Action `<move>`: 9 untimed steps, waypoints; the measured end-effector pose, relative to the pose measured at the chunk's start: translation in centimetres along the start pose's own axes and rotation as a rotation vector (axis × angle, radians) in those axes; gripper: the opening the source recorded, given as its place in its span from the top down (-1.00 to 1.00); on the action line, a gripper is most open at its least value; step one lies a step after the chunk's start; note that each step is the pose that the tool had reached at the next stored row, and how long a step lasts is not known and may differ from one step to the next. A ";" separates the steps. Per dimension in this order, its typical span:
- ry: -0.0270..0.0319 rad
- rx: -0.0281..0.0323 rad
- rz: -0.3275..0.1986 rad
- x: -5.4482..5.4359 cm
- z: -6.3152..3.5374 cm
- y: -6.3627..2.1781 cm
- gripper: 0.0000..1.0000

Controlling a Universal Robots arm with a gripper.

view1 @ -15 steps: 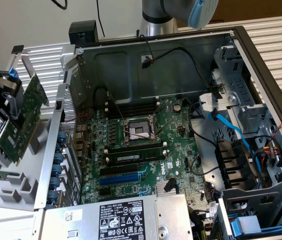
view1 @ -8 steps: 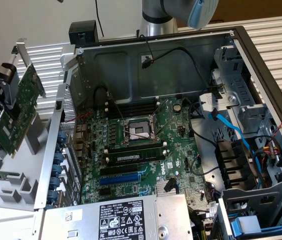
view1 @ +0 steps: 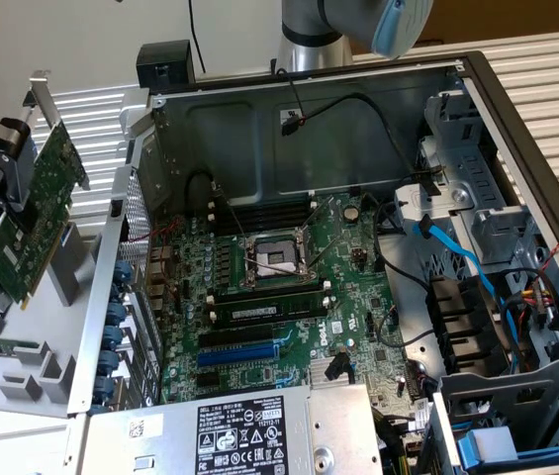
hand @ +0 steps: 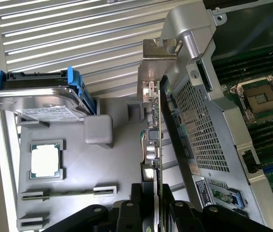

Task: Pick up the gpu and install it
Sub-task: 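Pick up the gpu and move the gpu toward the slot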

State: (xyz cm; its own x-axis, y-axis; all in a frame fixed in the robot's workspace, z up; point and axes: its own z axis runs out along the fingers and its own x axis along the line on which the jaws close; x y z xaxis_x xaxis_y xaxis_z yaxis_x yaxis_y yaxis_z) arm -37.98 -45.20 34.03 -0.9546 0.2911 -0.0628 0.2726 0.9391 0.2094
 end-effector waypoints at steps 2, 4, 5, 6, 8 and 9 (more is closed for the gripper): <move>0.0001 0.0001 0.000 0.0 0.00 0.00 0.46; 0.0001 0.0001 0.000 0.0 -0.01 0.00 0.46; 0.0001 0.0001 0.000 0.0 0.00 0.00 0.46; 0.0001 0.0001 0.000 0.0 -0.01 0.00 0.46; 0.0001 0.0003 0.000 0.0 -0.03 -0.01 0.46; -0.0006 0.0001 0.000 0.1 -0.04 -0.02 0.46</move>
State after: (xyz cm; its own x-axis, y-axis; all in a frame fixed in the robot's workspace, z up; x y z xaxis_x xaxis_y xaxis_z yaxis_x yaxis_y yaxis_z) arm -38.05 -45.21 34.06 -0.9546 0.2911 -0.0634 0.2725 0.9391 0.2093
